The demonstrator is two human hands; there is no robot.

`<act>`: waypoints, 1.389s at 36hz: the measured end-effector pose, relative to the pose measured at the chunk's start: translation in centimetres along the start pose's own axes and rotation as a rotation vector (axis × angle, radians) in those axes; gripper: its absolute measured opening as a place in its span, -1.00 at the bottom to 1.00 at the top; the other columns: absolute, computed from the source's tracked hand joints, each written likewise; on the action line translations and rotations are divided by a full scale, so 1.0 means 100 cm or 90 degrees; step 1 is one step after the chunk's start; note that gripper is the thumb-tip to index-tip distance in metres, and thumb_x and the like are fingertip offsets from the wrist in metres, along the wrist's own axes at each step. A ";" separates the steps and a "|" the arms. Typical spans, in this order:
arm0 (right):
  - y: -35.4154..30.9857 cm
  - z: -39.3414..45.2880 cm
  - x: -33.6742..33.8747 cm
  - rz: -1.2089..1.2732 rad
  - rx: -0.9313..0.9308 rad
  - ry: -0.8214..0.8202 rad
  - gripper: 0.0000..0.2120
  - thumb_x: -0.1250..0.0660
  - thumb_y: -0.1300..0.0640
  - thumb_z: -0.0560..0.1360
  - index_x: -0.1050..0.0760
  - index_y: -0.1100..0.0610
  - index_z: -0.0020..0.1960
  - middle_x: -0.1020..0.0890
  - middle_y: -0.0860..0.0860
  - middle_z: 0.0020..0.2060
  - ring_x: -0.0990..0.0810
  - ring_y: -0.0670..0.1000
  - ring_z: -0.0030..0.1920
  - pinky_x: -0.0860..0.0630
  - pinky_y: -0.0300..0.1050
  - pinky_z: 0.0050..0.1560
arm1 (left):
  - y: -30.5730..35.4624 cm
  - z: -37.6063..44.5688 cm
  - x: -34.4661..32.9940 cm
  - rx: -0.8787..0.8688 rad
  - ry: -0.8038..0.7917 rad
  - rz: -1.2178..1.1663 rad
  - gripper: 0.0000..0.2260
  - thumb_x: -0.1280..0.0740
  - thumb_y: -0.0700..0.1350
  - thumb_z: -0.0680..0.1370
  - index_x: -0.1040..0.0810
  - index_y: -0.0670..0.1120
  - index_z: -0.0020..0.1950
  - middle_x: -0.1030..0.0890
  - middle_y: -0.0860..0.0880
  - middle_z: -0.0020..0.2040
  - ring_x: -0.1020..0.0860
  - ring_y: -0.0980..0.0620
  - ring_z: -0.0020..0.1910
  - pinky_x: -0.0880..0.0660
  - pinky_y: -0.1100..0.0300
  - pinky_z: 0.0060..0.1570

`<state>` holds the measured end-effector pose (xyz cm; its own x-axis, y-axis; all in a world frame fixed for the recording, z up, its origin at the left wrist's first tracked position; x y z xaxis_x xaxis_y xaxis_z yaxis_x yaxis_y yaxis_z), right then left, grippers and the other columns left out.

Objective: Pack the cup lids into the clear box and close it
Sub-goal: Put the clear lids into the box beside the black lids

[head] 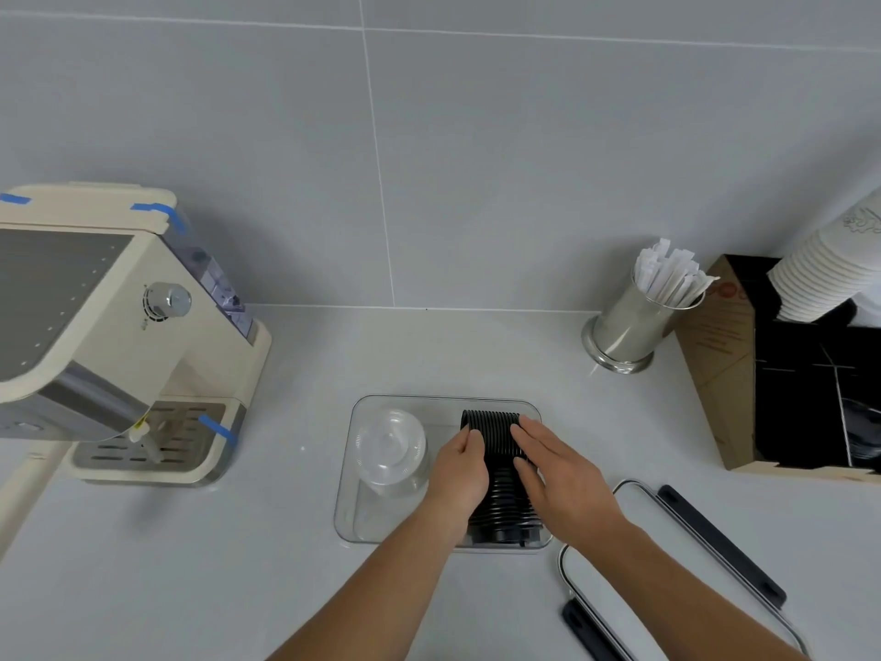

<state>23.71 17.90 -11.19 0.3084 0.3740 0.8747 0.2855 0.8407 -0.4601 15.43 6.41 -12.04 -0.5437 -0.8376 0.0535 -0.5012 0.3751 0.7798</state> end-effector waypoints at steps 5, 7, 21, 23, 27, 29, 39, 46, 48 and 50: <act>0.004 -0.003 0.001 0.039 -0.017 -0.004 -0.63 -0.27 0.02 0.51 -0.63 0.16 0.21 -0.64 0.05 0.23 -0.64 0.00 0.17 -0.45 -0.27 0.21 | -0.006 0.004 0.001 -0.014 -0.030 0.011 -0.72 -0.13 -0.08 0.66 -0.63 -0.08 0.01 -0.68 -0.19 0.06 -0.63 -0.12 0.02 -0.52 -0.04 0.17; 0.003 -0.003 0.001 0.059 -0.018 -0.006 -0.60 -0.21 0.00 0.52 -0.64 0.18 0.20 -0.64 0.06 0.22 -0.64 0.00 0.17 -0.39 -0.34 0.23 | -0.007 0.005 0.002 -0.021 -0.038 0.001 -0.72 -0.14 -0.10 0.66 -0.63 -0.14 0.07 -0.67 -0.22 0.08 -0.61 -0.03 -0.06 -0.55 0.03 0.09; -0.004 0.001 0.009 0.095 -0.092 -0.071 -0.59 -0.36 0.15 0.54 -0.49 0.08 0.39 -0.43 -0.14 0.38 -0.43 -0.15 0.36 -0.24 -0.38 0.33 | -0.004 -0.009 0.014 -0.066 -0.011 0.072 -0.66 -0.14 0.03 0.58 -0.62 -0.14 0.00 -0.66 -0.08 -0.13 -0.60 -0.03 -0.11 -0.53 0.05 0.06; -0.010 0.003 0.010 0.106 -0.102 -0.093 -0.55 -0.33 0.11 0.57 -0.41 0.03 0.45 -0.30 -0.24 0.39 -0.30 -0.26 0.37 -0.10 -0.56 0.29 | 0.001 -0.021 0.020 -0.077 -0.017 0.090 -0.72 -0.14 -0.06 0.63 -0.66 0.01 0.04 -0.70 0.03 -0.09 -0.62 0.08 -0.09 -0.53 0.16 0.05; -0.030 0.008 0.019 0.181 -0.139 -0.080 -0.53 -0.34 0.10 0.56 -0.39 0.01 0.45 -0.28 -0.25 0.38 -0.27 -0.29 0.37 -0.09 -0.59 0.31 | 0.012 -0.049 0.038 -0.116 -0.040 0.092 -0.70 -0.21 -0.20 0.64 -0.59 0.21 -0.01 -0.62 0.47 -0.24 -0.55 0.54 -0.14 -0.37 0.65 -0.18; -0.041 0.010 0.018 0.264 -0.183 -0.073 -0.57 -0.36 0.12 0.54 -0.45 0.02 0.41 -0.40 -0.24 0.34 -0.37 -0.26 0.35 -0.30 -0.31 0.40 | 0.010 -0.059 0.056 -0.136 -0.026 0.102 -0.78 -0.28 -0.19 0.61 -0.60 0.13 0.07 -0.64 0.43 -0.20 -0.51 0.60 -0.14 -0.34 0.68 -0.16; -0.105 -0.006 -0.024 0.678 -0.472 -0.204 -0.75 -0.33 0.25 0.52 -0.48 -0.09 0.03 -0.66 0.13 -0.10 -0.38 -0.07 -0.05 -0.35 0.35 0.33 | -0.003 -0.061 0.156 -0.135 0.223 0.193 -0.85 -0.42 -0.18 0.52 -0.63 0.09 -0.09 -0.68 0.15 -0.14 -0.63 0.24 -0.15 -0.48 0.43 -0.11; -0.117 -0.005 -0.060 0.764 -0.578 -0.238 -0.67 -0.27 0.32 0.53 -0.50 -0.11 -0.21 -0.44 -0.12 -0.39 -0.38 -0.09 -0.28 -0.45 -0.18 0.14 | -0.014 -0.049 0.169 -0.086 0.250 0.233 -0.69 -0.38 -0.08 0.55 -0.58 -0.06 0.29 -0.60 0.10 0.11 -0.56 0.17 -0.05 -0.42 0.28 0.02; -0.115 -0.003 -0.068 0.773 -0.608 -0.227 -0.63 -0.25 0.35 0.53 -0.46 -0.04 -0.32 -0.37 -0.07 -0.39 -0.31 -0.09 -0.38 -0.44 -0.18 -0.01 | -0.014 -0.046 0.170 -0.084 0.248 0.240 -0.67 -0.38 -0.08 0.55 -0.57 -0.06 0.31 -0.62 0.06 0.18 -0.56 0.14 0.00 -0.44 0.26 0.06; -0.113 -0.001 -0.074 0.781 -0.627 -0.225 -0.65 -0.23 0.36 0.54 -0.46 0.00 -0.31 -0.37 -0.05 -0.38 -0.30 -0.09 -0.41 -0.45 -0.16 -0.05 | -0.016 -0.043 0.169 -0.074 0.221 0.231 -0.75 -0.37 -0.08 0.56 -0.64 -0.01 0.22 -0.67 0.04 0.12 -0.58 0.12 -0.03 -0.52 0.19 0.07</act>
<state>18.26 5.57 -12.44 0.6042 0.7826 -0.1503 0.5224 -0.5314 -0.6669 9.91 -10.09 -9.66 -0.4036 -0.7519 0.5213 -0.2334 0.6355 0.7360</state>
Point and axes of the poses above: each hand's wrist, its own z-axis towards the middle knuckle, its own x-axis out of the back of the hand, y = z × x, the point moved 6 cm from there along z, towards the middle knuckle
